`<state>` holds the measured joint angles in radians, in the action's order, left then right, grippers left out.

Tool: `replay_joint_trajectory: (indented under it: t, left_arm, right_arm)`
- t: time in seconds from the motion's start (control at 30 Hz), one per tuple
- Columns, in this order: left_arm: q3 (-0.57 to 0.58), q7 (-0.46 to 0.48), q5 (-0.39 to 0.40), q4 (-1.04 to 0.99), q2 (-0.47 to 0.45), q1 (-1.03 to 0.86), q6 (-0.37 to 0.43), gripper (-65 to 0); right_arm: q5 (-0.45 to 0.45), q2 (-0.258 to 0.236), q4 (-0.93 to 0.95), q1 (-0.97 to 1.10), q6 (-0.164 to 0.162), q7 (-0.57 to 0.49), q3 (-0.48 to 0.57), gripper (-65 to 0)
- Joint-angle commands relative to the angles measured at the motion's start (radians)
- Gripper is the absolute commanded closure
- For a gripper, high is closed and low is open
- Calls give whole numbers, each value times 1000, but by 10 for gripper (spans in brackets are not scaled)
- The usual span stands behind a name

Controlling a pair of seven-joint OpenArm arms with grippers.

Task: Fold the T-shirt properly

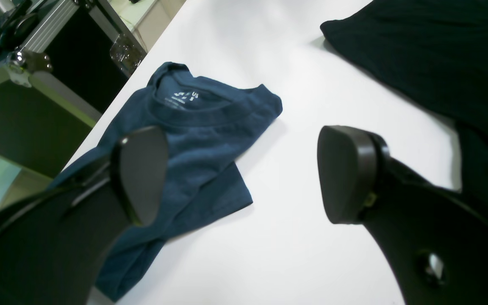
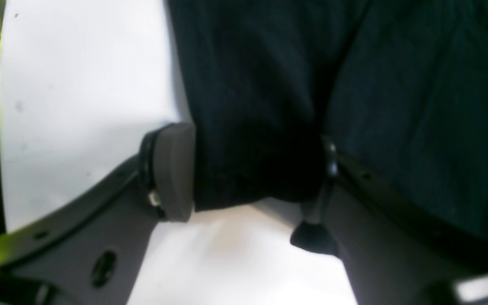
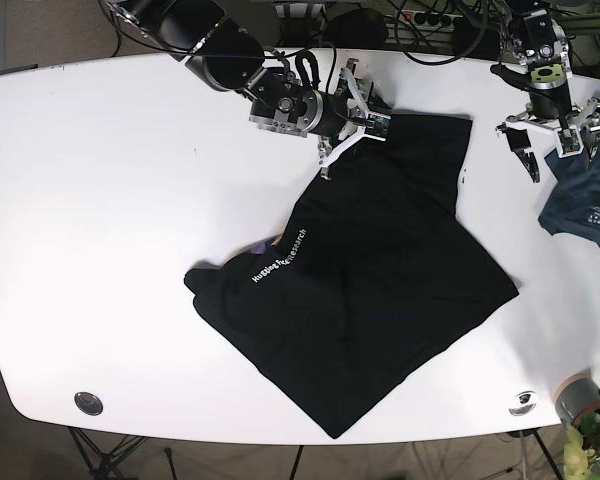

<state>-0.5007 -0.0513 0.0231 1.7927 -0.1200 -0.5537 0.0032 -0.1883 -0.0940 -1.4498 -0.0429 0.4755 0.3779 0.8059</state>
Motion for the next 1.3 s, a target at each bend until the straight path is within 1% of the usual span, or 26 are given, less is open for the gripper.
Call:
replay_joint_trajectory:
  t: [0.0, 0.23, 0.3, 0.33, 0.37, 0.4, 0.43, 0.47, 0.5, 0.53, 0.6, 0.7, 0.8, 0.93, 1.1, 1.27]
  left_arm:
    - [-3, 31, 1, 15, -13, -2, 8, -522]
    - [-3, 31, -1, 14, -13, -2, 8, -522]
    - [-3, 31, -1, 14, -14, -2, 8, -522]
    - [-3, 31, -1, 14, -14, -1, 8, -522]
    - [-3, 31, -1, 14, -14, -1, 8, -522]
    - [-3, 31, -1, 14, -14, -1, 8, -522]
    - [-3, 31, -1, 14, -14, -1, 8, -522]
    - [-3, 31, -1, 14, -14, -1, 8, -522]
    - [-3, 31, -1, 14, -14, -1, 8, -522]
    - [-3, 31, -1, 14, -14, -1, 8, -522]
    - [-3, 31, -1, 14, -14, -1, 8, -522]
    - [-2, 31, -1, 14, -14, -1, 8, -522]
    - [4, 31, 1, 14, -13, -1, 8, -522]
    - [24, 31, 1, 15, -13, -1, 8, -522]
    - [30, 31, 1, 15, -10, -1, 8, -522]
    - [58, 31, 1, 15, -11, -1, 8, -522]
  right_arm:
    - [-38, 1, -4, -7, -5, 34, -4, -349]
    - [-37, 4, -4, -2, -5, 33, -4, -344]
    - [-37, 6, -4, -2, -5, 33, -4, -311]
    - [-37, 12, -2, -1, -5, 33, -4, -270]
    - [-37, 17, 1, -1, -5, 33, -4, -212]
    - [-37, 17, 8, -1, -5, 33, -4, -184]
    - [-40, 20, 19, -1, -5, 33, -4, -141]
    - [-44, 23, 31, -1, -5, 33, -4, -86]
    - [-44, 24, 39, -1, -5, 33, -4, -44]
    - [-44, 24, 40, -1, -5, 33, -4, -21]
    - [-37, 24, 30, 1, -7, 36, -13, -30]
    - [-37, 17, -15, 21, -7, 37, -16, -21]
    - [-37, 1, -87, 51, -7, 39, -67, -21]
    - [-37, -11, -226, 108, 1, 39, -161, -21]
    - [-37, -57, -403, 140, 1, 43, -225, -21]
    - [-37, -91, -538, 131, 1, 117, -285, -21]
